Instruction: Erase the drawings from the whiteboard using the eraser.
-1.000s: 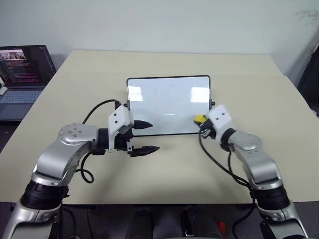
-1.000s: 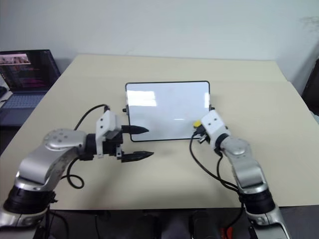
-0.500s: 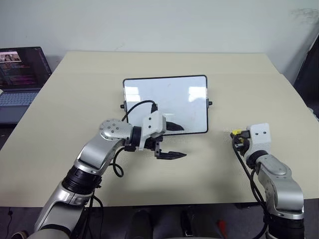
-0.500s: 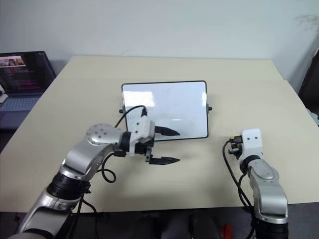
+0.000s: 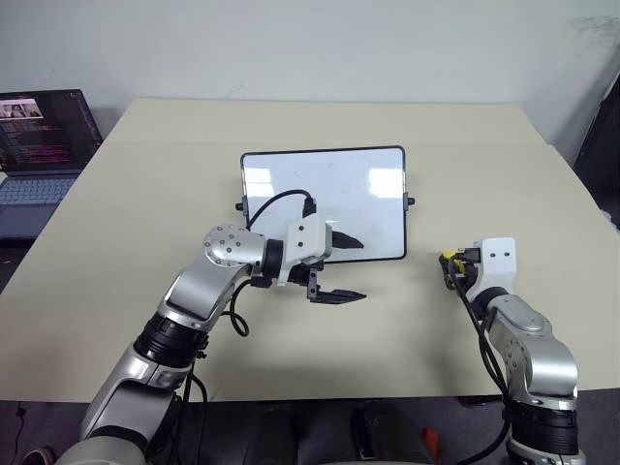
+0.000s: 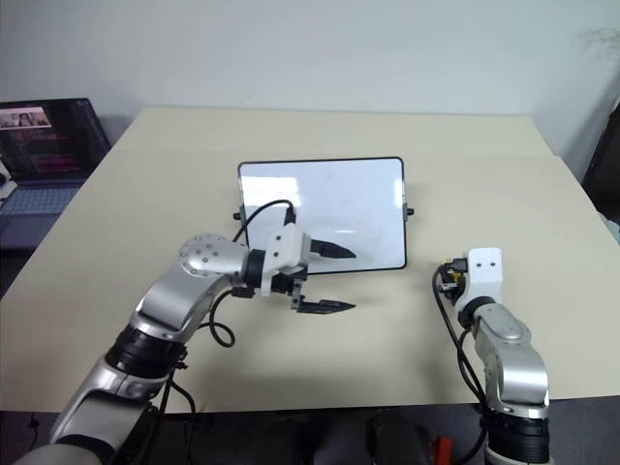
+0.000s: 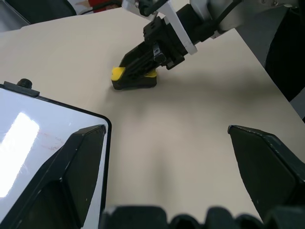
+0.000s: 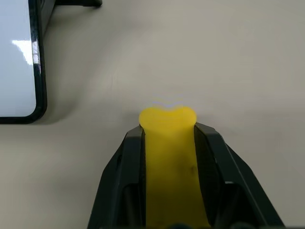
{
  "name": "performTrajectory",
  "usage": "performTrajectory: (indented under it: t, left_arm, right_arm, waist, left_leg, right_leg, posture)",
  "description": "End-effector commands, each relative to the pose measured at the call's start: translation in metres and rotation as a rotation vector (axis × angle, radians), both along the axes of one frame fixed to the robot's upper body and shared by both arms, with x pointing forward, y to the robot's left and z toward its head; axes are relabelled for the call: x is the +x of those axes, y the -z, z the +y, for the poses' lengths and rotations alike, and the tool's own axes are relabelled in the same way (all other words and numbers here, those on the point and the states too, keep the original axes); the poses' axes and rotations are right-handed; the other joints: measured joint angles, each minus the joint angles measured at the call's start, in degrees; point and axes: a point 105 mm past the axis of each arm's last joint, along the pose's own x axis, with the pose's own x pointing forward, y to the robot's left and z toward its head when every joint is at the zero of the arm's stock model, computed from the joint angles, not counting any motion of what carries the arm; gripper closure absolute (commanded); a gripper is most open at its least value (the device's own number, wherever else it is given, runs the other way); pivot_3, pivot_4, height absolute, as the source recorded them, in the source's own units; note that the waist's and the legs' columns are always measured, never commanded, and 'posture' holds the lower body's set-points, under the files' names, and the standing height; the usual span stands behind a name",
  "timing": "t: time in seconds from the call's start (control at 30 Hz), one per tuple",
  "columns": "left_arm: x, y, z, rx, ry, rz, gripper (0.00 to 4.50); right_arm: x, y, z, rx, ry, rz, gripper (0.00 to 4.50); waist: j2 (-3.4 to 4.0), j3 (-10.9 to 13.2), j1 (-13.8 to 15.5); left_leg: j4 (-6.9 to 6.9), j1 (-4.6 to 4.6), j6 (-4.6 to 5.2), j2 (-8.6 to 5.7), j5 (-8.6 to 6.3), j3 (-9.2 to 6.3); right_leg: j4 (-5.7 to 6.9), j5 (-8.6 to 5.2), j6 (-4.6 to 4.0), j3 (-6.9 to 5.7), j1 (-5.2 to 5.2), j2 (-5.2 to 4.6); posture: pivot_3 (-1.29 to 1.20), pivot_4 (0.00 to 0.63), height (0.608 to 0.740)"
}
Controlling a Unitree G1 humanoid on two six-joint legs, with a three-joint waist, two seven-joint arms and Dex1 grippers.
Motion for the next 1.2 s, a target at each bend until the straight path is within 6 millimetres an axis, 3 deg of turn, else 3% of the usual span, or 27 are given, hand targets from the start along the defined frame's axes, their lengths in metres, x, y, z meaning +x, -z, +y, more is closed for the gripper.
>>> performTrajectory:
  t: [0.03,0.23,0.4,0.47,0.6,0.73,0.8,0.87,0.97,1.07,1.2]
  left_arm:
    - [-0.003,-0.01,-0.003,-0.032,0.0,-0.06,0.0]
    - [0.005,-0.016,0.014,-0.073,-0.143,-0.095,0.0]
    - [0.017,-0.029,0.029,-0.172,-0.283,-0.109,0.0]
    - [0.022,-0.039,0.045,-0.266,-0.392,-0.089,0.0]
    - [0.019,-0.045,0.079,-0.435,-0.606,-0.054,0.0]
    - [0.016,-0.031,0.106,-0.518,-0.901,-0.117,0.0]
    - [0.009,-0.023,0.133,-0.54,-1.095,-0.186,0.0]
    - [0.002,-0.013,0.147,-0.556,-1.261,-0.235,0.0]
    - [-0.024,0.015,0.188,-0.517,-1.504,-0.277,0.0]
    - [-0.041,0.037,0.204,-0.462,-1.637,-0.291,0.0]
    - [-0.055,0.058,0.208,-0.448,-1.727,-0.251,0.0]
  right_arm:
    - [0.007,-0.015,0.001,0.0,-0.005,-0.068,2.17]
    - [0.011,-0.028,0.007,-0.003,-0.036,-0.133,0.09]
    - [0.001,-0.061,0.009,0.022,-0.073,-0.276,0.04]
    - [-0.011,-0.075,0.018,0.042,-0.12,-0.347,0.04]
    - [-0.045,-0.062,0.043,0.082,-0.279,-0.307,0.04]
    - [-0.062,-0.034,0.028,0.037,-0.266,-0.291,0.04]
    - [-0.064,-0.03,0.018,0.031,-0.207,-0.347,0.04]
    - [-0.061,-0.028,-0.003,0.007,-0.149,-0.398,0.04]
    - [-0.062,-0.029,-0.007,0.109,-0.136,-0.445,0.04]
    - [-0.06,-0.028,-0.01,0.147,-0.185,-0.441,0.04]
    - [-0.066,-0.01,-0.01,0.144,-0.209,-0.359,0.04]
  waist:
    - [0.0,0.0,0.0]
    - [0.01,0.0,-0.01]
    - [0.01,0.0,0.04]
    - [0.01,0.0,0.04]
    - [0.01,-0.02,-0.03]
    - [0.03,-0.03,0.17]
    - [0.01,-0.04,0.11]
    - [-0.01,-0.05,-0.11]
    - [-0.02,-0.07,0.06]
    - [-0.03,-0.08,0.02]
    - [-0.07,-0.1,0.74]
  left_leg:
    - [0.0,0.0,0.0,0.0,0.0,0.0]
    - [-0.01,0.0,0.0,0.03,0.0,-0.03]
    - [0.0,0.0,0.0,0.04,0.0,-0.06]
    - [0.0,-0.02,0.0,0.04,0.0,-0.08]
    - [-0.07,-0.03,-0.01,0.18,-0.03,-0.16]
    - [-0.04,-0.01,-0.03,0.19,-0.04,-0.2]
    - [-0.01,0.14,-0.03,0.12,-0.04,-0.14]
    - [0.0,0.25,-0.03,0.12,-0.04,-0.02]
    - [0.02,0.42,0.0,0.11,-0.01,0.04]
    - [-0.03,0.7,0.0,0.12,-0.01,0.11]
    - [-0.03,0.97,0.0,0.13,-0.02,0.06]
  right_leg:
    - [0.0,0.0,0.0,0.0,0.0,0.0]
    - [0.0,0.01,-0.02,-0.02,0.0,0.0]
    - [0.01,0.01,-0.01,-0.02,0.0,0.0]
    - [0.0,0.01,-0.01,-0.04,0.0,-0.01]
    - [-0.05,0.03,-0.07,-0.07,0.0,-0.16]
    - [-0.05,0.01,-0.06,-0.1,0.05,-0.29]
    - [-0.05,-0.02,0.1,-0.04,0.2,-0.49]
    - [-0.06,-0.06,0.29,0.07,0.25,-0.51]
    - [-0.04,-0.01,0.34,0.13,0.38,-0.51]
    - [-0.01,-0.02,0.3,0.2,0.53,-0.45]
    - [-0.11,-0.11,0.2,0.0,0.95,-0.49]
  posture:
    - [0.0,0.15,0.74]
    - [0.0,0.15,0.74]
    - [0.0,0.15,0.74]
    - [0.0,0.15,0.74]
    - [0.0,0.15,0.74]
    - [0.0,0.15,0.74]
    - [0.0,0.15,0.74]
    - [0.0,0.15,0.74]
    - [0.0,0.15,0.74]
    - [0.0,0.15,0.74]
    - [0.0,0.15,0.74]
